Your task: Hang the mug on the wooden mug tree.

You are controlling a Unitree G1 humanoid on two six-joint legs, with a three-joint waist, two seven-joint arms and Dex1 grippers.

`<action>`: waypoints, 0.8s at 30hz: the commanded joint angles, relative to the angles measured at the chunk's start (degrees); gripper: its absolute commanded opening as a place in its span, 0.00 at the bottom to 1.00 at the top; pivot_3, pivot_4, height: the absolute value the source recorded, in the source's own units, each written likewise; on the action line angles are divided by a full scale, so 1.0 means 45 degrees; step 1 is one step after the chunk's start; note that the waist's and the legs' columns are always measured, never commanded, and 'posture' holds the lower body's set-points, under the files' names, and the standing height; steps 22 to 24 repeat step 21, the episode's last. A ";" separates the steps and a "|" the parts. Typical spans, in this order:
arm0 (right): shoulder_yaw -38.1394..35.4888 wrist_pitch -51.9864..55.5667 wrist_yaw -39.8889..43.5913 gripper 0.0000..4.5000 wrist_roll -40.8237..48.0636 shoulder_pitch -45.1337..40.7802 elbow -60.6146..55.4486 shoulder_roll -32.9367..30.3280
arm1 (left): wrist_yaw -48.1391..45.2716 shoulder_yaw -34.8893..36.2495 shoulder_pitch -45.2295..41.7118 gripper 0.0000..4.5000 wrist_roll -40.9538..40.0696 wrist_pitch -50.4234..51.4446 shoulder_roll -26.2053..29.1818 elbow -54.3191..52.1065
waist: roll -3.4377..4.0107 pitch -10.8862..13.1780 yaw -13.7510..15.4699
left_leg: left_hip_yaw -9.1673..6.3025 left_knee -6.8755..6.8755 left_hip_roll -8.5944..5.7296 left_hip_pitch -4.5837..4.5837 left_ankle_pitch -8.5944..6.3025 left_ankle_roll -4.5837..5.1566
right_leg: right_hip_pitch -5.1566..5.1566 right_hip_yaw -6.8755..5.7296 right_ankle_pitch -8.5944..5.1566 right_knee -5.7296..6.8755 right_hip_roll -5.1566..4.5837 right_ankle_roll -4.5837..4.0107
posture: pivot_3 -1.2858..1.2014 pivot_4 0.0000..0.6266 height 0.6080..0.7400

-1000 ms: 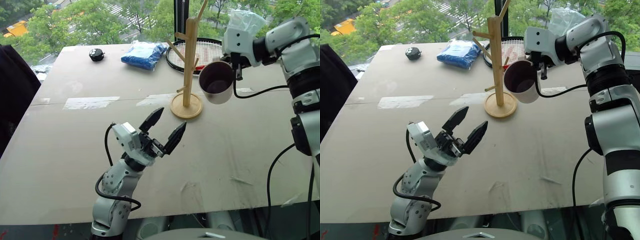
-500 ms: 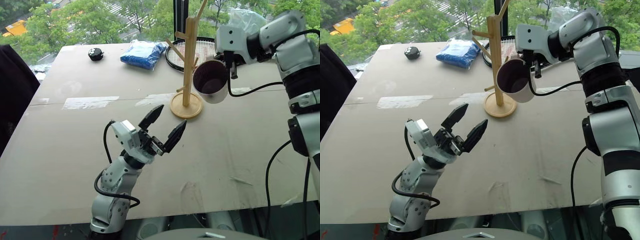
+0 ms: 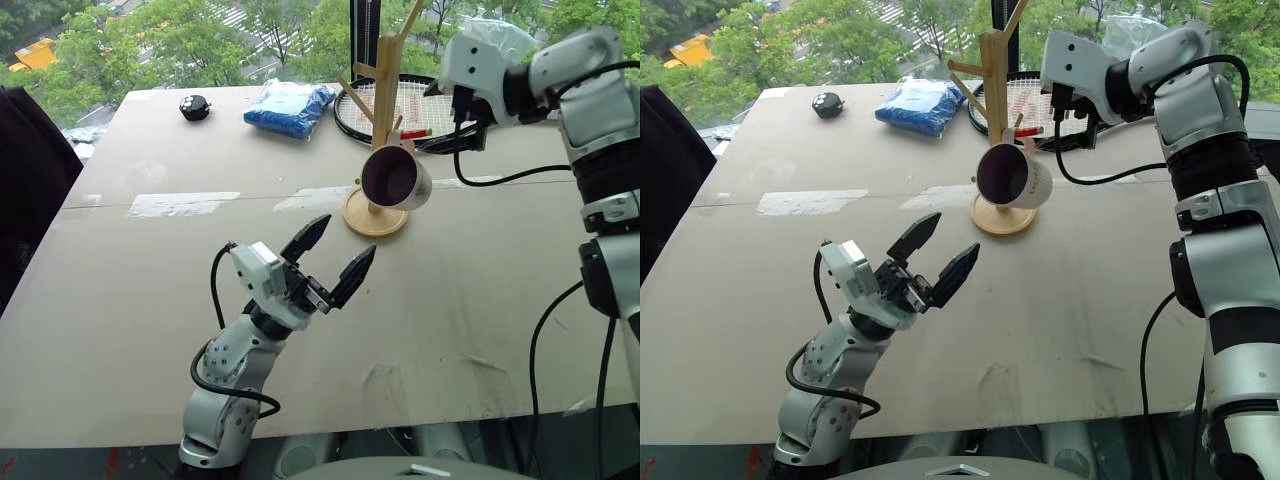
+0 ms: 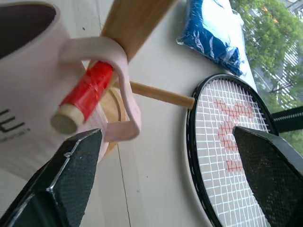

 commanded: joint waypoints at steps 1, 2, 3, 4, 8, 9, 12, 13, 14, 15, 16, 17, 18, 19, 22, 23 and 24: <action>-0.1478 0.1564 -0.0001 0.99 0.1195 0.1081 -0.1585 -0.0799 | 0.0205 0.0477 0.0435 1.00 0.0208 0.0326 0.0493 -0.0090 | 0.0000 0.0000 -0.0008 | 0.0001 0.0001 0.0000 0.0000 0.0000 0.0000 | 0.0000 0.0001 0.0000 0.0001 0.0000 0.0000 | 0.52 0.24 1.00; -0.1903 0.2054 -0.0078 0.99 0.1593 0.1586 -0.2164 -0.0961 | 0.0180 0.0586 0.0632 1.00 0.0266 0.0397 0.0700 -0.0069 | 0.0000 0.0000 -0.0006 | 0.0000 -0.0002 0.0001 0.0000 0.0000 0.0000 | 0.0000 0.0002 0.0000 0.0000 0.0000 0.0000 | 0.52 0.24 1.00; -0.2513 0.2373 -0.0236 0.99 0.2157 0.2301 -0.2950 -0.1084 | 0.0143 0.0705 0.0873 1.00 0.0463 0.0433 0.0986 -0.0002 | 0.0000 0.0000 -0.0005 | -0.0004 -0.0002 0.0002 -0.0001 0.0000 0.0000 | 0.0000 -0.0001 0.0000 0.0000 -0.0001 0.0000 | 0.52 0.24 1.00; -0.3190 0.2534 -0.0383 0.99 0.2744 0.3196 -0.3861 -0.1211 | 0.0097 0.0853 0.1190 1.00 0.0704 0.0492 0.1318 0.0098 | 0.0002 -0.0001 -0.0003 | -0.0001 -0.0003 0.0002 -0.0001 0.0000 0.0000 | -0.0002 0.0002 0.0000 0.0002 -0.0001 0.0000 | 0.52 0.24 1.00; -0.5118 0.3597 -0.0580 0.99 0.4587 0.6714 -0.7265 -0.1734 | 0.0175 0.1166 0.2067 1.00 0.1420 0.0767 0.2167 0.0398 | 0.0008 -0.0005 0.0007 | -0.0004 -0.0010 0.0007 -0.0001 -0.0001 0.0001 | -0.0002 0.0001 0.0000 0.0000 0.0002 0.0000 | 0.52 0.24 1.00; -0.5641 0.4232 -0.0758 0.99 0.5206 0.7902 -0.8288 -0.1691 | 0.0178 0.1227 0.2226 1.00 0.1506 0.0753 0.2271 0.0475 | 0.0009 -0.0005 0.0008 | -0.0005 -0.0008 0.0007 -0.0002 -0.0002 0.0002 | 0.0000 -0.0001 0.0000 0.0000 0.0000 0.0000 | 0.52 0.24 1.00; -0.6685 0.5830 -0.1889 0.99 0.6599 1.1952 -1.1290 -0.0831 | 0.0102 0.1264 0.2534 1.00 0.1719 0.0841 0.2453 0.0677 | -0.0013 -0.0036 0.0079 | -0.0016 0.0012 0.0009 -0.0005 -0.0003 0.0005 | 0.0016 0.0004 0.0005 0.0002 -0.0005 0.0007 | 0.52 0.24 1.00; -0.6697 0.5633 -0.2347 0.99 0.6475 1.3285 -1.1998 -0.0525 | 0.0052 0.1240 0.2644 1.00 0.1799 0.0842 0.2507 0.0709 | -0.0031 -0.0071 0.0121 | -0.0027 0.0007 0.0009 -0.0005 -0.0002 0.0004 | 0.0019 -0.0002 0.0007 0.0001 -0.0007 0.0005 | 0.52 0.24 1.00; -0.6664 0.5093 -0.3106 0.99 0.6076 1.4603 -1.2478 0.0009 | -0.0004 0.1211 0.2817 1.00 0.1931 0.0838 0.2599 0.0735 | -0.0042 -0.0098 0.0160 | -0.0043 0.0006 0.0014 -0.0004 -0.0003 0.0003 | 0.0027 0.0002 0.0006 0.0001 -0.0005 0.0005 | 0.52 0.24 1.00; -0.6771 0.4186 -0.3949 0.99 0.5750 1.5607 -1.2755 0.0764 | -0.0054 0.1205 0.3001 1.00 0.2047 0.0767 0.2659 0.0775 | -0.0042 -0.0104 0.0150 | -0.0051 0.0004 0.0017 -0.0002 -0.0004 0.0002 | 0.0030 -0.0002 0.0006 0.0003 -0.0003 0.0005 | 0.52 0.24 1.00; -0.6848 0.3555 -0.4555 0.99 0.5560 1.6229 -1.2927 0.1279 | -0.0081 0.1205 0.3122 1.00 0.2126 0.0715 0.2693 0.0802 | -0.0018 -0.0104 0.0120 | -0.0039 0.0006 0.0019 0.0000 -0.0004 0.0000 | 0.0025 -0.0001 0.0006 0.0012 0.0002 0.0005 | 0.52 0.24 1.00; -0.6919 0.3136 -0.4938 0.99 0.5585 1.6941 -1.3047 0.1803 | -0.0136 0.1230 0.3286 1.00 0.2180 0.0628 0.2732 0.0848 | 0.0020 -0.0102 0.0047 | -0.0008 0.0005 0.0016 0.0002 -0.0003 0.0000 | 0.0014 0.0001 0.0010 0.0019 0.0002 0.0002 | 0.52 0.24 1.00; -0.6947 0.2771 -0.5179 0.99 0.5586 1.7450 -1.3091 0.2147 | -0.0189 0.1267 0.3415 1.00 0.2193 0.0552 0.2745 0.0888 | 0.0052 -0.0104 -0.0014 | 0.0029 0.0007 0.0012 0.0016 -0.0003 0.0001 | 0.0017 0.0031 0.0018 0.0019 0.0001 0.0012 | 0.52 0.24 1.00; -0.6850 0.1854 -0.5317 0.99 0.5428 1.8033 -1.2873 0.2534 | -0.0222 0.1305 0.3559 1.00 0.2248 0.0462 0.2743 0.1038 | 0.0046 -0.0102 -0.0058 | 0.0071 0.0005 0.0005 0.0040 -0.0002 0.0004 | 0.0025 0.0075 0.0042 0.0017 0.0002 0.0035 | 0.52 0.24 1.00; -0.6664 0.0406 -0.5400 0.99 0.5400 1.8838 -1.2503 0.3162 | -0.0350 0.1315 0.3774 1.00 0.2565 0.0128 0.2844 0.1396 | 0.0040 -0.0100 -0.0060 | 0.0090 0.0006 0.0018 0.0139 -0.0017 0.0025 | 0.0115 0.0076 0.0054 0.0000 0.0013 0.0059 | 0.52 0.24 1.00; -0.6664 0.0406 -0.5400 0.99 0.5400 1.8838 -1.2503 0.3162 | -0.0350 0.1315 0.3774 1.00 0.2565 0.0128 0.2844 0.1396 | 0.0040 -0.0100 -0.0060 | 0.0090 0.0006 0.0018 0.0139 -0.0017 0.0025 | 0.0115 0.0076 0.0054 0.0000 0.0013 0.0059 | 0.52 0.24 1.00; -0.6664 0.0406 -0.5400 0.99 0.5400 1.8838 -1.2503 0.3162 | -0.0350 0.1315 0.3774 1.00 0.2565 0.0128 0.2844 0.1396 | 0.0040 -0.0100 -0.0060 | 0.0090 0.0006 0.0018 0.0139 -0.0017 0.0025 | 0.0115 0.0076 0.0054 0.0000 0.0013 0.0059 | 0.52 0.24 1.00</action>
